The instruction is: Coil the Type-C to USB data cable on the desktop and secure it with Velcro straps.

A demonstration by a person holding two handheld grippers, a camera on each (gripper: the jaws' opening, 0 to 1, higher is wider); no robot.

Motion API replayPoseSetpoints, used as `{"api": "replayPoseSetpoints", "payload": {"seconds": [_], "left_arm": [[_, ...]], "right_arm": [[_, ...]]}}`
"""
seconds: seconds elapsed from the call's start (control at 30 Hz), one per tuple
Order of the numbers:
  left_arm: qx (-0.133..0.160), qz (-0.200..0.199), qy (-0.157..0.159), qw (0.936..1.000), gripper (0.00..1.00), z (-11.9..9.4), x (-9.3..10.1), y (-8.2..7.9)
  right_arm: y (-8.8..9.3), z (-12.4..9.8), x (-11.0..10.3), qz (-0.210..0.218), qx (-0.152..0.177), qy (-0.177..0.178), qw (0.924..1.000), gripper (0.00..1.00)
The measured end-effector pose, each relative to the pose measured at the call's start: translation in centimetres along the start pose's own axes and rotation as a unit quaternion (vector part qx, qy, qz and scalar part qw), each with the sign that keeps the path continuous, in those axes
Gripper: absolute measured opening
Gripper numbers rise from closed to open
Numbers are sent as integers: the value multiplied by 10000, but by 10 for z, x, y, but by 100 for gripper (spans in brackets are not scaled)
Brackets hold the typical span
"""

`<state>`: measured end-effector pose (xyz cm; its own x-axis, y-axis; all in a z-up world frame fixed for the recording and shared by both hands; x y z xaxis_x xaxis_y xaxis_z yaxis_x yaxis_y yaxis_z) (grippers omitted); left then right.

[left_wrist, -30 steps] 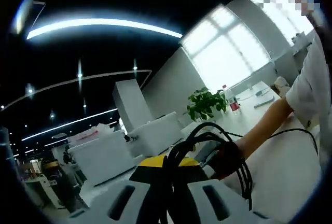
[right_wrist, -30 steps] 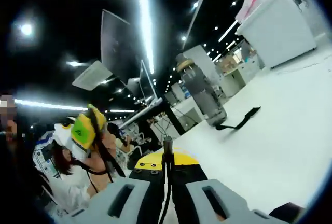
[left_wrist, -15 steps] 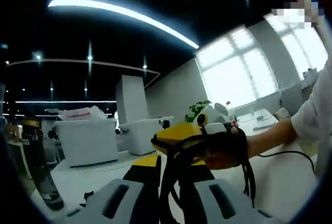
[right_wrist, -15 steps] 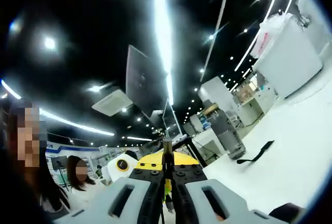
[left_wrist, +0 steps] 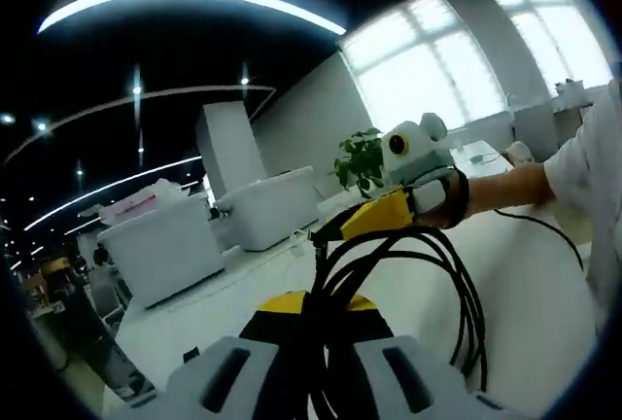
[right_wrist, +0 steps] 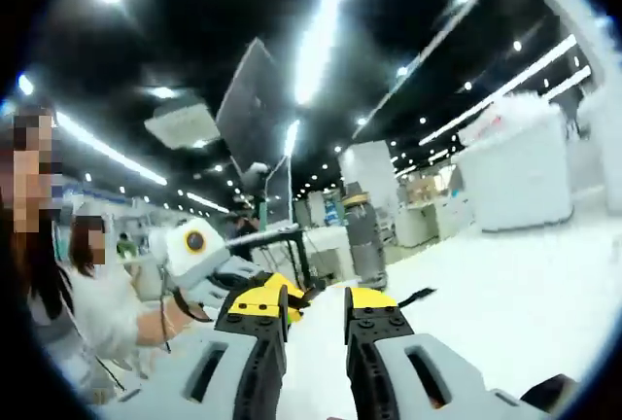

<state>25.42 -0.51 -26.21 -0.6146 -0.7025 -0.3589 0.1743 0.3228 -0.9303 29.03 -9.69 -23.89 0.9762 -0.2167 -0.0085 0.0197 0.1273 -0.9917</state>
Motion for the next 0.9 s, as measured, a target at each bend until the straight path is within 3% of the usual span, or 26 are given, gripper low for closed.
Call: {"api": "replayPoseSetpoints", "payload": {"seconds": [0.1, 0.23, 0.3, 0.43, 0.47, 0.5, 0.53, 0.57, 0.63, 0.77, 0.9], "left_arm": [[-195, 82, 41, 9998, 6, 4, -1, -3], [-317, 237, 152, 9991, 6, 5, 0, -4], [-324, 343, 103, 9988, 6, 4, -1, -5], [-59, 196, 35, 9998, 6, -7, -4, -6], [24, 190, -33, 9998, 6, -10, -6, -7], [112, 202, -69, 9997, 6, -12, -6, -8], [183, 185, -111, 9996, 6, -14, -6, -10], [247, 193, -123, 9994, 6, -16, -6, -12], [373, 237, -136, 9989, 6, -19, -4, -18], [454, 315, -99, 9984, 6, -22, 0, -22], [524, 379, -108, 9978, 6, -25, 4, -22]], "right_arm": [[-20, -2, -15, -750, -99, -97, 9971, 27], [-27, 3, -26, -1129, -451, -324, 9920, 27], [-25, 3, -21, -777, -469, -269, 9955, 27], [-8, -8, 18, 355, -238, 477, 9979, 24], [9, -11, 30, 809, -441, 730, 9931, 24], [34, -10, 38, 1323, -657, 704, 9865, 24], [46, -9, 40, 1633, -782, 722, 9808, 24], [67, -4, 38, 2181, -885, 668, 9696, 26], [83, 10, 40, 2782, -762, 644, 9553, 34], [94, 43, 38, 3103, -685, 428, 9472, 43], [102, 70, 37, 3137, -741, 387, 9458, 46]]}}
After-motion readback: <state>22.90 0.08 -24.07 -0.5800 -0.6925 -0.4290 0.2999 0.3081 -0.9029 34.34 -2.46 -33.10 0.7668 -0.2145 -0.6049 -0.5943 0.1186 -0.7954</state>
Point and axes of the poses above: the point that each gripper's makers call its tool centre point, and the gripper's own axes: z roughly forward along the fingers, x roughly to its right, y roughly out of its underside, the point moved 4 cm from there along -z, roughly backward along the fingers, and after that the axes turned 1 degree about -y, right-handed, at the moved point
